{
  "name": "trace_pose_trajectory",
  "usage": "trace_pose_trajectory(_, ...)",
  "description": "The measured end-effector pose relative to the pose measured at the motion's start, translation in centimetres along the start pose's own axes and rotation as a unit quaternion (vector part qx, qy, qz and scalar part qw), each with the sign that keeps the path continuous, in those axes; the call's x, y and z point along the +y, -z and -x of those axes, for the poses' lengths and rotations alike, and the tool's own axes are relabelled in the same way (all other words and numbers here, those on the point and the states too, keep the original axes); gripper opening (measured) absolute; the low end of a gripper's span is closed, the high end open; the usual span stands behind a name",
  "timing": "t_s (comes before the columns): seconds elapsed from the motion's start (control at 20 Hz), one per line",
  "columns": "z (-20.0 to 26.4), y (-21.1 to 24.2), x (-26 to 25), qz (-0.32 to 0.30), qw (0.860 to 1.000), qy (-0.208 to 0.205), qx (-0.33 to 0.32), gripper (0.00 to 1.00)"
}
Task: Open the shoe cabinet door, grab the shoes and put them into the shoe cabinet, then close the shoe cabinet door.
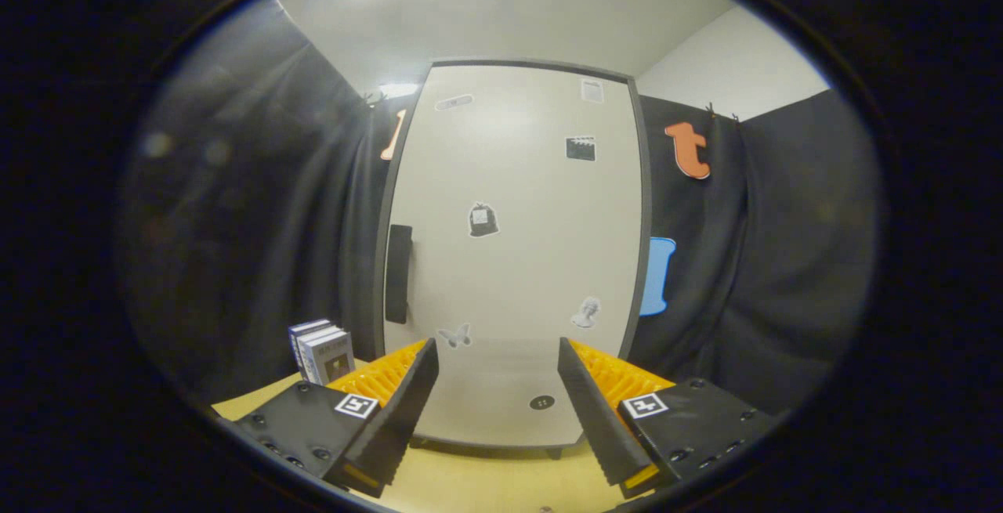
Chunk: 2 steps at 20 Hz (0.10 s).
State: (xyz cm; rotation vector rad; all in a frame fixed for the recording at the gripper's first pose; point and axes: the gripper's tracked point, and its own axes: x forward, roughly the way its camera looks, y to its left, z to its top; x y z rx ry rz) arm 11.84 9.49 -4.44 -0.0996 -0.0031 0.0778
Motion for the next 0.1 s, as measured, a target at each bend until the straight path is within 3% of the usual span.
trace_pose_trajectory(0.1, 0.84, -0.32, -0.03, -0.006, 1.000, -0.006, -0.004, 0.97)
